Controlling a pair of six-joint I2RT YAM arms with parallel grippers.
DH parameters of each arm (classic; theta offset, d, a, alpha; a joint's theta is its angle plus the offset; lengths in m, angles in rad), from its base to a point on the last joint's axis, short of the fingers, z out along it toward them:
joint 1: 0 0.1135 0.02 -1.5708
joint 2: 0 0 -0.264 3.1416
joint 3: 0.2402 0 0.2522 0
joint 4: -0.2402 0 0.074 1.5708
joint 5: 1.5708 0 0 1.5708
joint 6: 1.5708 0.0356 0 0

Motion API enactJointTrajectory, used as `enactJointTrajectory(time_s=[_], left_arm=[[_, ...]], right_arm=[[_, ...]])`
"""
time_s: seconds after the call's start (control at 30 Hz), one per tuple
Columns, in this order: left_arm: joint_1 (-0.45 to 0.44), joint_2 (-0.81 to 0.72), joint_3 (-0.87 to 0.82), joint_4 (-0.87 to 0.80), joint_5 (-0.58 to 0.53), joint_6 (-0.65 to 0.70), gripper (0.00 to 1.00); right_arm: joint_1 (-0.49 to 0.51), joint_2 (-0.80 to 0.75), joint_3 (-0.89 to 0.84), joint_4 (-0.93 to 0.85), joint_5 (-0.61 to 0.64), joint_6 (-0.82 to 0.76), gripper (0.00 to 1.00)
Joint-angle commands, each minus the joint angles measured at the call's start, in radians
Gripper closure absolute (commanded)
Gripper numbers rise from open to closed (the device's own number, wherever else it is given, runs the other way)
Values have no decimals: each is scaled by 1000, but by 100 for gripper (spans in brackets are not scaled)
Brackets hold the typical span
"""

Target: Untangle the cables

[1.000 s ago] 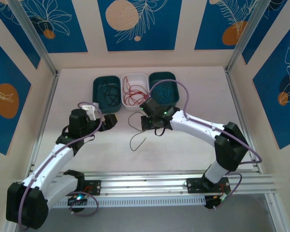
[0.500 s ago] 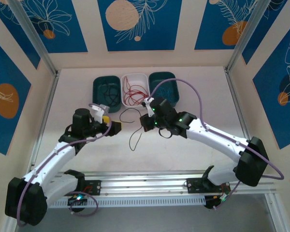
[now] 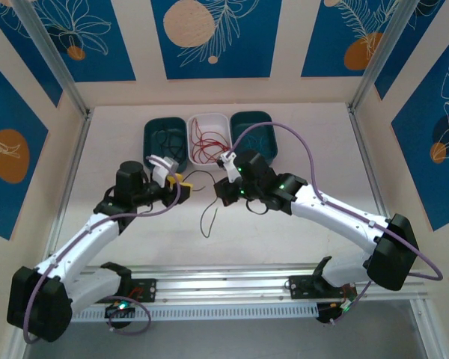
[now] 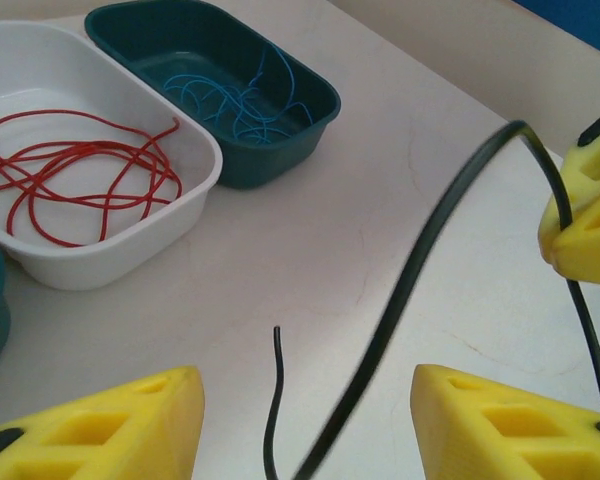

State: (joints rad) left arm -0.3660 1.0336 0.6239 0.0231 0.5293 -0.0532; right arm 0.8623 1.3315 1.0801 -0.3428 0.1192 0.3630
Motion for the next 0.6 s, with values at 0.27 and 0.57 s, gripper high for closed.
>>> enactJointTrajectory(time_s=[0.27,0.57], left_arm=[[-25,37,49,122,31,-82,100],[17,59,154,-82,-164,-221,100]], right_arm=[[7,-25,15,22,23,-1,100],[-4,-90,-40,36,168,36,25]])
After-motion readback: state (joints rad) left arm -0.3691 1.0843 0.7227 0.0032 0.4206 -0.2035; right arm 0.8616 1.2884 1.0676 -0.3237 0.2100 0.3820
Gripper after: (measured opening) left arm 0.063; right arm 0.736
